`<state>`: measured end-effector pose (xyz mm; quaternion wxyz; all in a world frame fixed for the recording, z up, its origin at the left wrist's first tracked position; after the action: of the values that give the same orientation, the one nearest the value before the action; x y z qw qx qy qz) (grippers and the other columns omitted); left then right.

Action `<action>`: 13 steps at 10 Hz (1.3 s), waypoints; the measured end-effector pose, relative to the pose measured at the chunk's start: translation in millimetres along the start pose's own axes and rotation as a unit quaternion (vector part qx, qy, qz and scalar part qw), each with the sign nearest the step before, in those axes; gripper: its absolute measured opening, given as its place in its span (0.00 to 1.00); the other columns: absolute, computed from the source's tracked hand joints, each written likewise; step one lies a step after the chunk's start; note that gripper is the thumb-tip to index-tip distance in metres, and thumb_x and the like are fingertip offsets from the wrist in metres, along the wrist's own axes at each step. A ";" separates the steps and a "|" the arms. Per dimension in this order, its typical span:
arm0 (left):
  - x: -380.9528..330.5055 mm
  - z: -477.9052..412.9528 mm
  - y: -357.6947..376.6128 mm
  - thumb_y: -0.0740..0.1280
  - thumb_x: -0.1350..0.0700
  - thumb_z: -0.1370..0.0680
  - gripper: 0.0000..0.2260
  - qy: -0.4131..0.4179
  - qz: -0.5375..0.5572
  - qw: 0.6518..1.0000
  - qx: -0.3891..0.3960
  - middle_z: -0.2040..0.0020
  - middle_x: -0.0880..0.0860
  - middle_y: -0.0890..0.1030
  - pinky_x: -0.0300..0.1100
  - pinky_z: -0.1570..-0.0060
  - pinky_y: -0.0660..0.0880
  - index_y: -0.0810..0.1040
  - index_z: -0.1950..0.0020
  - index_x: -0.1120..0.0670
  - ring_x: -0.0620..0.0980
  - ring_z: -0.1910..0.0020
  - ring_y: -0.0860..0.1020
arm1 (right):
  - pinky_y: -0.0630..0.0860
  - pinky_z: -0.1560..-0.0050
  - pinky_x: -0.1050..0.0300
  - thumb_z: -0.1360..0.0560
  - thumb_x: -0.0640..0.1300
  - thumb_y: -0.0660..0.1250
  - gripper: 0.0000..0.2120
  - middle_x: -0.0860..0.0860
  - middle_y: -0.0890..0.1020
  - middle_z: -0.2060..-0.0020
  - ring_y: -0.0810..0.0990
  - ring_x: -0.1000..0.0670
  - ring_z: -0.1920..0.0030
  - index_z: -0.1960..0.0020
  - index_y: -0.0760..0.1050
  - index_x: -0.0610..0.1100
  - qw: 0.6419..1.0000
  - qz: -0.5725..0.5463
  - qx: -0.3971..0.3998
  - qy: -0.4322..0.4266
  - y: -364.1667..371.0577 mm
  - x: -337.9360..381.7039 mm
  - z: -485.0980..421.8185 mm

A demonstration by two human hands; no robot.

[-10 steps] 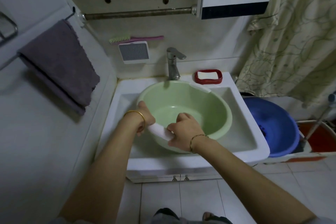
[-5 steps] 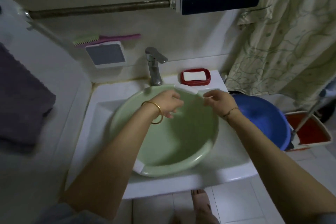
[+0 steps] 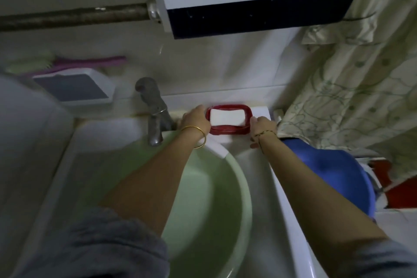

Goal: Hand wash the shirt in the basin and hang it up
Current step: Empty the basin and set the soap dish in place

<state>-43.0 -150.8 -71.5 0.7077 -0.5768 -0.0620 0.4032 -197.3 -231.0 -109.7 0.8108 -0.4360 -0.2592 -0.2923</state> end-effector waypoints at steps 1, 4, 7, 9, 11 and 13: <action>-5.5 -5.4 3.2 0.58 0.63 0.24 0.19 -0.012 0.030 0.999 0.006 0.35 0.59 0.74 0.52 0.36 0.68 0.68 0.32 0.57 0.60 0.36 0.72 | 0.78 0.50 0.49 0.19 0.45 0.53 0.09 0.42 0.73 0.56 0.78 0.39 0.51 0.53 0.68 0.41 1.000 0.003 0.004 -0.008 1.3 -1.5 -8.5; -16.2 27.4 -0.8 0.62 0.71 0.27 0.22 0.020 0.334 0.941 -0.048 0.48 0.47 0.76 0.45 0.40 0.71 0.68 0.35 0.57 0.56 0.41 0.75 | 0.78 0.49 0.40 0.19 0.45 0.53 0.13 0.35 0.80 0.52 0.80 0.36 0.53 0.54 0.73 0.39 0.981 -0.191 -0.035 -0.024 -10.8 -10.0 18.0; -7.3 135.7 -62.1 0.74 0.63 0.31 0.38 0.165 0.314 0.927 -0.125 0.37 0.49 0.71 0.44 0.34 0.69 0.60 0.26 0.51 0.47 0.38 0.72 | 0.80 0.66 0.51 0.18 0.42 0.52 0.17 0.44 0.78 0.70 0.78 0.54 0.74 0.61 0.73 0.41 0.926 -0.336 -0.077 -0.154 -41.2 11.0 144.0; 45.2 199.1 -114.6 0.77 0.60 0.33 0.44 0.179 0.325 0.901 -0.225 0.31 0.50 0.69 0.51 0.35 0.71 0.56 0.25 0.47 0.49 0.34 0.71 | 0.80 0.66 0.49 0.18 0.41 0.53 0.16 0.43 0.78 0.70 0.77 0.52 0.75 0.57 0.75 0.38 0.897 -0.360 -0.052 -0.252 -34.9 59.1 229.7; 93.7 255.8 -193.6 0.76 0.61 0.32 0.42 0.165 0.331 0.867 -0.335 0.33 0.49 0.71 0.51 0.36 0.72 0.57 0.25 0.49 0.49 0.37 0.73 | 0.81 0.67 0.49 0.18 0.41 0.54 0.17 0.46 0.78 0.72 0.77 0.50 0.75 0.61 0.76 0.41 0.865 -0.357 0.014 -0.353 -11.2 132.4 294.6; 120.7 265.7 -261.5 0.72 0.66 0.29 0.36 0.166 0.339 0.830 -0.410 0.34 0.50 0.70 0.49 0.34 0.71 0.58 0.26 0.56 0.50 0.36 0.73 | 0.81 0.61 0.42 0.18 0.43 0.53 0.18 0.43 0.79 0.71 0.79 0.48 0.73 0.61 0.74 0.39 0.850 -0.320 0.055 -0.415 13.7 215.7 315.0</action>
<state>21.2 127.9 196.4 0.2244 -0.8570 0.0962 0.4538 -90.0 -7.9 181.3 0.5122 -0.3646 -0.7119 -0.3129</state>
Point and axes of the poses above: each hand's wrist, its own z-axis away from the middle knuckle, its own y-axis out of the palm, x = y × z, the point moved 2 cm from there along -z, towards the middle knuckle
